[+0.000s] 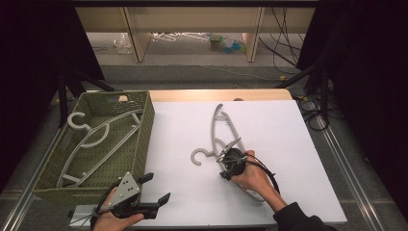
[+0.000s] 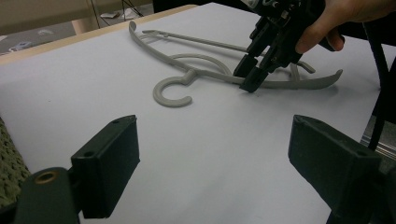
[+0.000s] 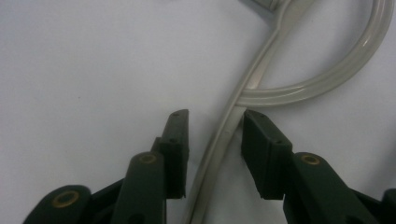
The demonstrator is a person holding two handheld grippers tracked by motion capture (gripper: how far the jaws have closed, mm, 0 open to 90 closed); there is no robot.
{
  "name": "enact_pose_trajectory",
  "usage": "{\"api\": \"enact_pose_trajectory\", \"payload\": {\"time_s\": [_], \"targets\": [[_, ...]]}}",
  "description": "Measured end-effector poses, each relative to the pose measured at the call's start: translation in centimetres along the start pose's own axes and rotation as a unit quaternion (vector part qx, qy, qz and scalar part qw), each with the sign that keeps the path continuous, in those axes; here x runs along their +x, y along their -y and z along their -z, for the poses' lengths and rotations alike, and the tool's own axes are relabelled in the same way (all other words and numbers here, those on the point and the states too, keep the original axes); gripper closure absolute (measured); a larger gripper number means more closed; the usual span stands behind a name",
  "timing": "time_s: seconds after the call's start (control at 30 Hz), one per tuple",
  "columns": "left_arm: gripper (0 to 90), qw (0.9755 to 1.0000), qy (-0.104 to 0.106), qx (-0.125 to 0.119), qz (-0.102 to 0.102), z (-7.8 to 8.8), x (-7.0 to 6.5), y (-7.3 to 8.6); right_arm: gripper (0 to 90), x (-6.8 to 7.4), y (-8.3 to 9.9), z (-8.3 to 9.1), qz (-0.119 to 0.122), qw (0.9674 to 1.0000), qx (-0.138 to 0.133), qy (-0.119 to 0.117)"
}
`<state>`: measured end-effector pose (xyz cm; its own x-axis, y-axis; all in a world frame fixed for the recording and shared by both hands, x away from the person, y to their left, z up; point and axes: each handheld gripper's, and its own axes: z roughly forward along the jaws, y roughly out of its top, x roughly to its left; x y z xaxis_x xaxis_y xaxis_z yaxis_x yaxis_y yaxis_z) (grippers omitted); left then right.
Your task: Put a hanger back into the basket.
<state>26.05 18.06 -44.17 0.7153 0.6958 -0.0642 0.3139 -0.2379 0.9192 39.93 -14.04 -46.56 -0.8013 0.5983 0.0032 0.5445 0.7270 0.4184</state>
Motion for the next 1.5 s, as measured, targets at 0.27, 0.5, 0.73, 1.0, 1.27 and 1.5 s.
{"api": "enact_pose_trajectory", "payload": {"time_s": [0.27,0.5,0.73,1.0,1.27,1.5], "targets": [[16.2,1.0,-0.001,0.002,-0.003,0.0,0.1,0.0,70.8,-0.6,-0.5,-0.1,-0.011,0.9997,0.017,-0.011],[16.2,1.0,0.0,0.002,-0.001,0.0,0.1,0.0,71.8,-0.7,-0.7,-0.1,-0.016,0.9995,0.024,-0.012],[16.3,1.0,0.003,-0.002,-0.001,-0.1,0.2,0.0,73.0,-0.7,-1.0,-0.1,-0.019,0.9992,0.035,-0.009],[16.4,1.0,0.001,-0.001,-0.004,-0.1,0.0,0.0,75.8,-0.9,-1.0,-0.1,-0.023,0.999,0.036,-0.011],[16.6,0.9999,0.001,0.002,-0.011,0.0,0.0,0.0,81.3,-1.1,-1.0,-0.1,-0.01,0.9992,0.037,-0.012],[17.1,0.9999,0.001,0.002,-0.014,-0.1,0.1,0.0,82.2,-1.0,-1.1,0.0,0.021,0.9988,0.045,-0.008]]}}
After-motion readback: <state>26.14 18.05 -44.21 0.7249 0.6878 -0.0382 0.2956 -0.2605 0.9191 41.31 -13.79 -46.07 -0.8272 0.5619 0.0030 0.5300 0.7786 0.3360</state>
